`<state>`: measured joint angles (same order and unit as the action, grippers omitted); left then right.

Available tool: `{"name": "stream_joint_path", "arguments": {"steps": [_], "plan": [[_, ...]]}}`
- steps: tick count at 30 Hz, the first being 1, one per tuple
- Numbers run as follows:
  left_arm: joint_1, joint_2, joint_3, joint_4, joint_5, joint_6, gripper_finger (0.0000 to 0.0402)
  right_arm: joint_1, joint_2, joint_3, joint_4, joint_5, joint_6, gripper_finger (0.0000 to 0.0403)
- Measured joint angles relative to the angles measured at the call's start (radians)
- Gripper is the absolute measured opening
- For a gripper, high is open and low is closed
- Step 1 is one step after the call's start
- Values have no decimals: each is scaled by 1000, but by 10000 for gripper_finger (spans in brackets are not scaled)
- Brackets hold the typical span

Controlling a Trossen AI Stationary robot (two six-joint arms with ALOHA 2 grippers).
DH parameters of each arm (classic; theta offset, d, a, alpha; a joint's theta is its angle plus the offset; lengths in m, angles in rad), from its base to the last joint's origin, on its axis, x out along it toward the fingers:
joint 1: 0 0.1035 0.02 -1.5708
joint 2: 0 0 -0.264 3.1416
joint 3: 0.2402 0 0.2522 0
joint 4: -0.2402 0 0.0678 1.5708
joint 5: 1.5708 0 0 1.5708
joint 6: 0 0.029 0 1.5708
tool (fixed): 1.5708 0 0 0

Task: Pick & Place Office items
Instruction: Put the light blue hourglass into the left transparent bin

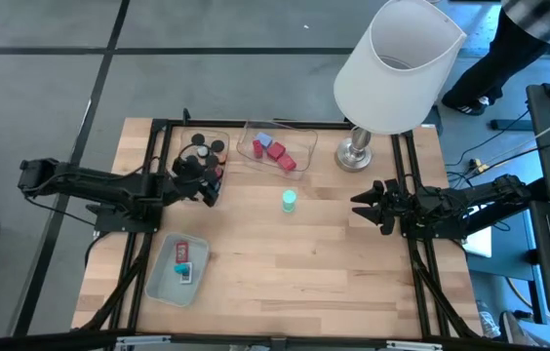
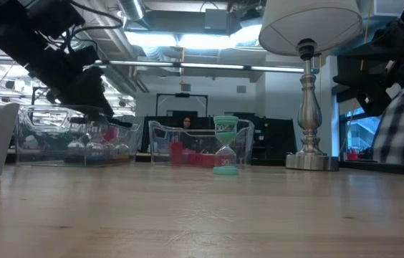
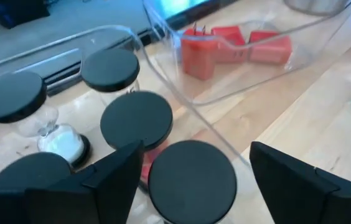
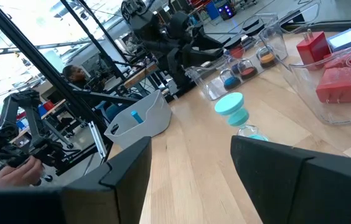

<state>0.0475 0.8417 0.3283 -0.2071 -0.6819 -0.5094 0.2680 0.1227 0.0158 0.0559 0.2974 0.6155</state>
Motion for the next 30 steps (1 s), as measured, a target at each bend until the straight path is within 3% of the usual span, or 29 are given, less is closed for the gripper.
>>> {"name": "stream_joint_path", "arguments": {"steps": [10, 16, 21, 30], "plan": [[0, -97, 9, 47, 32, 108, 313, 0, 0, 0, 0, 0, 0, 224], [-3, -76, 104, 55, 98, 147, 313, 0, 0, 0, 0, 0, 0, 224], [-47, 41, 169, 111, 114, 202, 313, 0, 0, 0, 0, 0, 0, 224], [-131, 377, 171, 567, 156, 378, 313, 0, 0, 0, 0, 0, 0, 224]]}}
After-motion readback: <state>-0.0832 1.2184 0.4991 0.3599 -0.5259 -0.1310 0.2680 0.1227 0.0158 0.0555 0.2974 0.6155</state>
